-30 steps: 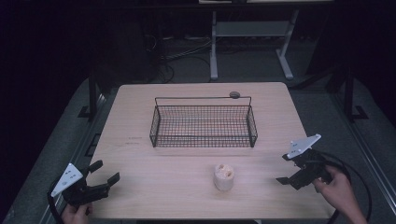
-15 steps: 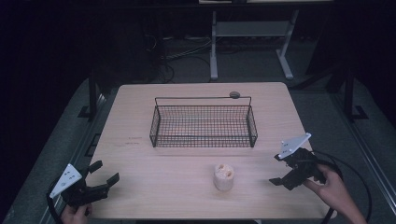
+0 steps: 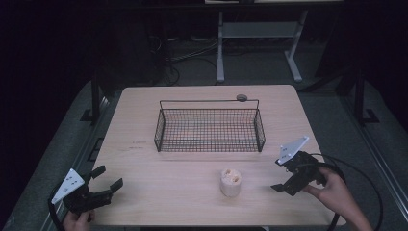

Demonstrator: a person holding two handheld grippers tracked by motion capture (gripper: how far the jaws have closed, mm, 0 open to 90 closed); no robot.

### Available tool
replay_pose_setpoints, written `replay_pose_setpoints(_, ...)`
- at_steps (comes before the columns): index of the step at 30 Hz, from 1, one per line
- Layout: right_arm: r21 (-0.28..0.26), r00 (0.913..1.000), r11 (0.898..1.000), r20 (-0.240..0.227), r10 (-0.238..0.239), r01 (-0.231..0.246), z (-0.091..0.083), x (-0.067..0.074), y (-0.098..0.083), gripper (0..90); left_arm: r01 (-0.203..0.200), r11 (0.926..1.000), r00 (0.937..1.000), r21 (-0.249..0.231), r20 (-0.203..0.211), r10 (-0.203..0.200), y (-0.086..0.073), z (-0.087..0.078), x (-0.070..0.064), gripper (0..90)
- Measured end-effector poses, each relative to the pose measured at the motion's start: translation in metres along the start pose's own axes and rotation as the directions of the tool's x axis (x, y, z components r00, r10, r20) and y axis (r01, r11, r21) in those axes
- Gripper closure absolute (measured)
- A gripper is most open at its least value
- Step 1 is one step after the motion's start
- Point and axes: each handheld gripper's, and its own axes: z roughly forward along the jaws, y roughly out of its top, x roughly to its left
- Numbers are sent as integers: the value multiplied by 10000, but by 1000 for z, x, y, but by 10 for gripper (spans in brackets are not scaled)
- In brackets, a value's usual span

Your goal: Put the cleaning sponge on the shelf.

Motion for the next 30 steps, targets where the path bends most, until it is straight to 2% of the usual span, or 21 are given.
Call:
replay_pose_setpoints(18,176,9977,9978,-224,-638,642,6,6,31,146,-63,10000,10000,69,47,63,1,2,-2,139)
replay_pose_setpoints(30,246,9938,9948,-530,-976,990,18,7,53,146,-129,9998,9999,126,66,128,1,3,-2,140)
